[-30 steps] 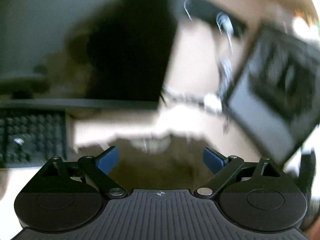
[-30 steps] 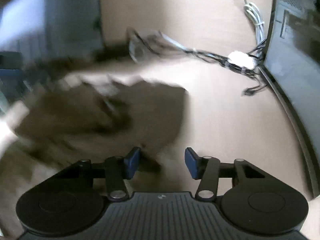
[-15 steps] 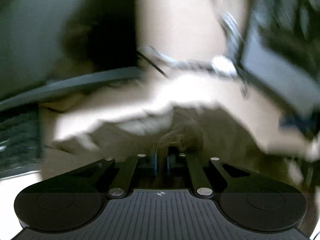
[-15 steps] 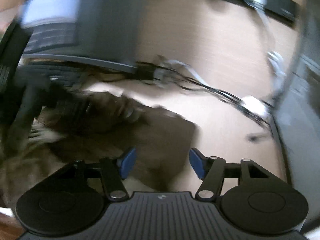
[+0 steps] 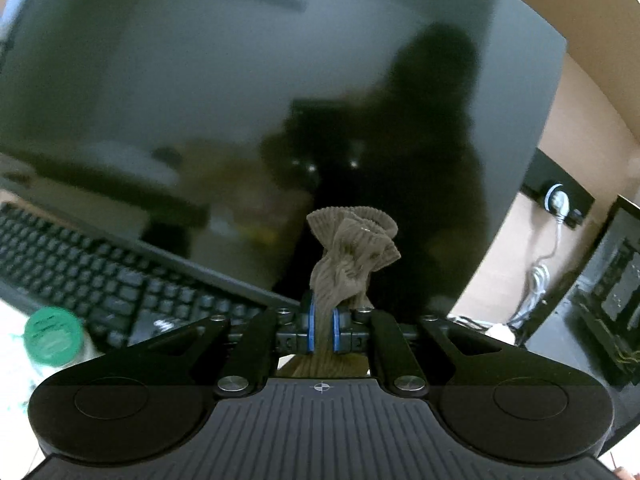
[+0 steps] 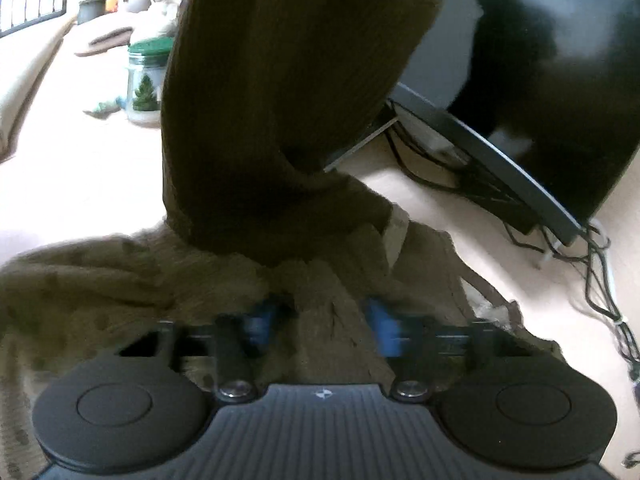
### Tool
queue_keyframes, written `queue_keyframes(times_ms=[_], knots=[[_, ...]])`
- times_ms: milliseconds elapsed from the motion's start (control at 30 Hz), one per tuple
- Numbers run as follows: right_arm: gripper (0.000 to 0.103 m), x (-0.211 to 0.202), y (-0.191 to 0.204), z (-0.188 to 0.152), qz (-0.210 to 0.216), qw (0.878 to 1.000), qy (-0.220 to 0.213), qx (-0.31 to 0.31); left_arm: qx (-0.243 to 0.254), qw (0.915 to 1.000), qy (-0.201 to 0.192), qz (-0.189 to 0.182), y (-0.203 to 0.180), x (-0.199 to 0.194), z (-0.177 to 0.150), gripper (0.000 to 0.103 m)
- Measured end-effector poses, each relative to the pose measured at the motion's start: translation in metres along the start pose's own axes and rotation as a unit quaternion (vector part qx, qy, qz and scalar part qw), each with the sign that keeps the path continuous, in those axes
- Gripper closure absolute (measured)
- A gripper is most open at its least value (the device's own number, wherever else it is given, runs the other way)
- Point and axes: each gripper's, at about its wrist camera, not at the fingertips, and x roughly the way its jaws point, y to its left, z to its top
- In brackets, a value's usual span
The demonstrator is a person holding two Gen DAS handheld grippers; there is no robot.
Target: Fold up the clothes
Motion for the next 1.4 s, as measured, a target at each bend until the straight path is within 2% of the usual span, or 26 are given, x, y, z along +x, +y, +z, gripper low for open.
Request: queue_keyframes(times_ms=[133, 267, 333, 367, 400, 433, 467, 500, 533, 567, 600, 767, 867, 933, 1000, 1100, 1200, 1300, 1333, 1367, 1400], knots=[[0.092, -0.048, -0.028, 0.013, -0.056, 0.993, -0.087, 0.049, -0.015, 0.9998, -0.009, 0.008, 0.014, -0.010, 0.001, 0.094], [0.092, -0.096, -0.055, 0.027, -0.112, 0.973, -0.175, 0.097, -0.032, 0.9993, -0.017, 0.006, 0.018, -0.014, 0.008, 0.094], [0.088, -0.080, -0.036, 0.025, -0.085, 0.979, -0.171, 0.065, -0.036, 0.9991, -0.020, 0.002, 0.016, -0.014, 0.011, 0.094], [0.083, -0.067, -0.024, 0.021, -0.062, 0.985, -0.152, 0.051, -0.037, 0.9991, -0.022, -0.001, 0.015, -0.014, 0.012, 0.094], [0.068, -0.052, -0.012, 0.018, -0.039, 0.990, -0.130, 0.038, -0.038, 0.9990, -0.023, -0.005, 0.013, -0.014, 0.014, 0.094], [0.064, -0.047, -0.003, 0.013, -0.028, 0.993, -0.114, 0.032, -0.038, 0.9990, -0.022, -0.009, 0.010, -0.012, 0.014, 0.094], [0.064, -0.043, 0.006, 0.007, -0.020, 0.995, -0.099, 0.026, -0.035, 0.9991, -0.020, -0.014, 0.006, -0.010, 0.015, 0.094], [0.062, -0.053, 0.008, 0.000, -0.013, 0.994, -0.103, 0.034, -0.031, 0.9992, -0.019, -0.018, 0.001, -0.007, 0.015, 0.094], [0.053, -0.065, 0.009, -0.007, -0.007, 0.993, -0.110, 0.043, -0.025, 0.9992, -0.016, -0.025, -0.005, -0.004, 0.015, 0.094], [0.040, -0.080, 0.005, -0.017, -0.009, 0.991, -0.118, 0.056, -0.020, 0.9992, -0.014, -0.032, -0.011, 0.000, 0.014, 0.094], [0.035, -0.095, 0.000, -0.026, -0.013, 0.990, -0.126, 0.069, -0.017, 0.9989, -0.007, -0.043, -0.019, 0.006, 0.011, 0.094], [0.033, -0.146, -0.044, -0.079, -0.077, 0.979, -0.103, 0.156, 0.001, 0.9915, 0.045, -0.122, -0.072, 0.047, -0.007, 0.093], [0.033, -0.156, -0.072, -0.103, -0.108, 0.965, -0.078, 0.226, 0.001, 0.9768, 0.102, -0.188, -0.104, 0.070, -0.026, 0.066], [0.033, -0.160, -0.091, -0.117, -0.118, 0.953, -0.064, 0.273, -0.014, 0.9719, 0.110, -0.208, -0.107, 0.075, -0.029, 0.036], [0.033, -0.163, -0.105, -0.126, -0.106, 0.940, -0.066, 0.317, -0.018, 0.9749, 0.097, -0.200, -0.103, 0.074, -0.023, 0.026], [0.033, -0.153, -0.117, -0.120, -0.069, 0.927, -0.076, 0.362, -0.014, 0.9821, 0.079, -0.170, -0.087, 0.071, -0.013, 0.022], [0.033, -0.127, -0.120, -0.107, -0.037, 0.925, -0.068, 0.373, -0.015, 0.9873, 0.083, -0.135, -0.064, 0.068, -0.012, 0.016], [0.033, -0.076, -0.126, -0.097, -0.018, 0.921, -0.026, 0.387, -0.011, 0.9893, 0.107, -0.099, -0.047, 0.069, -0.025, 0.014], [0.040, -0.064, -0.126, -0.096, -0.013, 0.921, -0.014, 0.390, -0.007, 0.9894, 0.117, -0.086, -0.043, 0.071, -0.030, 0.012], [0.061, -0.053, -0.125, -0.096, -0.010, 0.920, -0.002, 0.391, -0.003, 0.9893, 0.127, -0.072, -0.040, 0.072, -0.036, 0.011], [0.065, -0.042, -0.124, -0.097, -0.006, 0.920, 0.011, 0.393, 0.000, 0.9889, 0.136, -0.059, -0.036, 0.073, -0.041, 0.011]])
